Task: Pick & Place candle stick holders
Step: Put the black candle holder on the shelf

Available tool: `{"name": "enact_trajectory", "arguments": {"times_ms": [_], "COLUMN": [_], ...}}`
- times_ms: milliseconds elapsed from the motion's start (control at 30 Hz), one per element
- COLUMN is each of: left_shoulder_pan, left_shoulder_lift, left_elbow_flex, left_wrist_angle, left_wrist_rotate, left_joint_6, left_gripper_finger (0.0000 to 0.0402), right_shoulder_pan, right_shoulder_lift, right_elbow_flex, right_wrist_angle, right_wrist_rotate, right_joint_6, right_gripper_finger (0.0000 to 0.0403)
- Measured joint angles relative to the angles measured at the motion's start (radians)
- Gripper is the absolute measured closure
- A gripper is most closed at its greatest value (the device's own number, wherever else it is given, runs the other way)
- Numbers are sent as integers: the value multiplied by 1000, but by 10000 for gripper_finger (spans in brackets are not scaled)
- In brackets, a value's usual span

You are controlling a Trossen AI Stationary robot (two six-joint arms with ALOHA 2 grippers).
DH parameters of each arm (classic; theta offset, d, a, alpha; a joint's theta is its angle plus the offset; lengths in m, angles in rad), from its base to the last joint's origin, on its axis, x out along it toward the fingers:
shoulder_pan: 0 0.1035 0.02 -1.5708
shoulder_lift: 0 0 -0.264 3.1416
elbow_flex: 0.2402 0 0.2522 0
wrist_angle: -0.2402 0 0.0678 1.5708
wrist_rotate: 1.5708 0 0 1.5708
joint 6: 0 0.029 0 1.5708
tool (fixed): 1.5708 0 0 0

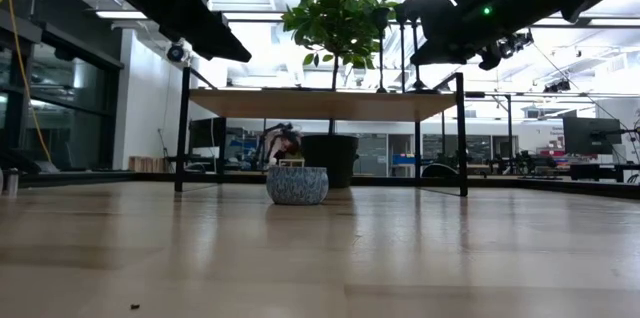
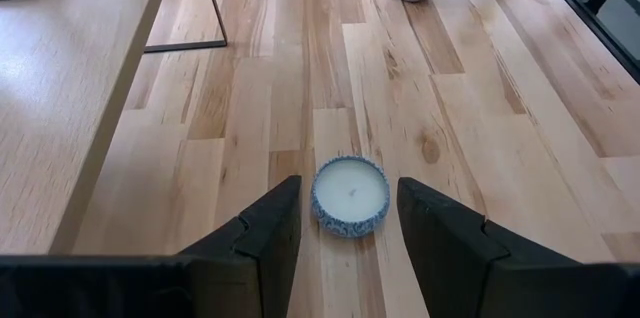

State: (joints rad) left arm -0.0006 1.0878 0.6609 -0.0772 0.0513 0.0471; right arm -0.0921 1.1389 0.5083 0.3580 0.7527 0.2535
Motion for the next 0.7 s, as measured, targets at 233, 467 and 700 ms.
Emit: {"name": "enact_trajectory", "arguments": {"times_ms": [233,467,700], "left_shoulder_pan": [0,0,0], "left_shoulder_lift": [0,0,0], "left_elbow_flex": [0,0,0], "left_wrist_angle": [0,0,-2], "left_wrist_rotate": [0,0,0], "left_joint_6": [0,0,0], "left_gripper_finger": [238,238,238], "right_shoulder_pan": [0,1,1], "right_shoulder_lift": [0,0,0], "right_elbow_flex": [0,1,1], "right_wrist_angle": [-3,-21,-30], "right_wrist_rotate": [-13,-19,-25], "right_joint_6": [0,8,10], "right_gripper_finger": [400,391,388]}}
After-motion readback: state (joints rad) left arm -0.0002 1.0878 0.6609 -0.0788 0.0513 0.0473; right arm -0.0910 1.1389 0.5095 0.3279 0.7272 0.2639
